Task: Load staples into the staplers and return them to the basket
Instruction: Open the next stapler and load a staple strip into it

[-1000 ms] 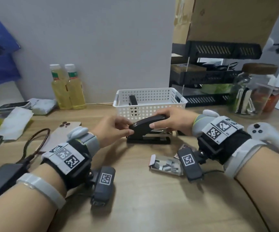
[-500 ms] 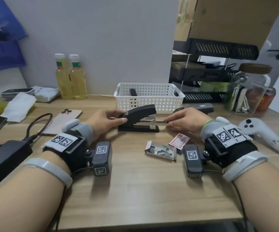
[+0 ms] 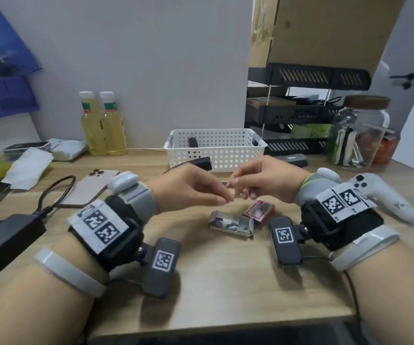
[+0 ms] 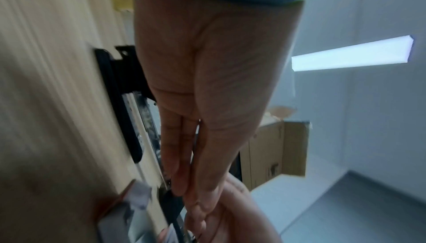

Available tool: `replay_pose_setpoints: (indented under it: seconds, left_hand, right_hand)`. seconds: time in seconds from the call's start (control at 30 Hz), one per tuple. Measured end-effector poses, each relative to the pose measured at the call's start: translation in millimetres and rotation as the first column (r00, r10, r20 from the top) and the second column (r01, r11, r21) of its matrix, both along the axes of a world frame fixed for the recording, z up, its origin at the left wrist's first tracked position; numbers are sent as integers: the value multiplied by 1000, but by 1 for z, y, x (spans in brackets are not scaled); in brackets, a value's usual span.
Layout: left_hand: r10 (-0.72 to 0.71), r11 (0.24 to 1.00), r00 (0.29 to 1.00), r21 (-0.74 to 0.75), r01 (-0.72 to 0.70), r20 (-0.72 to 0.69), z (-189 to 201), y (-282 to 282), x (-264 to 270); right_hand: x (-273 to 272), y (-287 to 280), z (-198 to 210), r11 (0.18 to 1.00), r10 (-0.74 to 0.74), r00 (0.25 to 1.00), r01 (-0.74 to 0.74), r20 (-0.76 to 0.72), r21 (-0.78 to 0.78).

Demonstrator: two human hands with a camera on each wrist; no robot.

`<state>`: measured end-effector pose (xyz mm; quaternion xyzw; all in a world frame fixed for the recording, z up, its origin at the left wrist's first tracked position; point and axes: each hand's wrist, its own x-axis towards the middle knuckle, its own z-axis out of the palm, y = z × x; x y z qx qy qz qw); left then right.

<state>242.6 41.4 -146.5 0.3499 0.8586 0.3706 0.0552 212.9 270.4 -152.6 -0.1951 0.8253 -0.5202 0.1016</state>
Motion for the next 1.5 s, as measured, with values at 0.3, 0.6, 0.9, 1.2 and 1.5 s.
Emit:
replay_pose_setpoints:
  seconds: [0.3, 0.6, 0.9, 1.2, 1.5]
  left_hand:
    - [-101, 839, 992, -543, 45, -74, 3, 45, -9]
    - [-43, 840, 981, -539, -68, -190, 0, 53, -7]
    - [136, 975, 990, -179, -129, 24, -7, 24, -10]
    - [136, 837, 843, 395, -378, 520, -32, 15, -19]
    - [28, 749, 797, 515, -417, 604, -38, 14, -23]
  right_hand:
    - [-3, 3, -1, 999, 49, 984, -49, 170, -1]
    - [-3, 3, -4, 1000, -12, 991, 15, 136, -24]
    - [-5, 4, -6, 1000, -3, 993, 4, 115, -2]
    - [3, -5, -7, 983, 97, 992, -82, 83, -166]
    - [0, -9, -11, 986, -39, 999, 33, -38, -162]
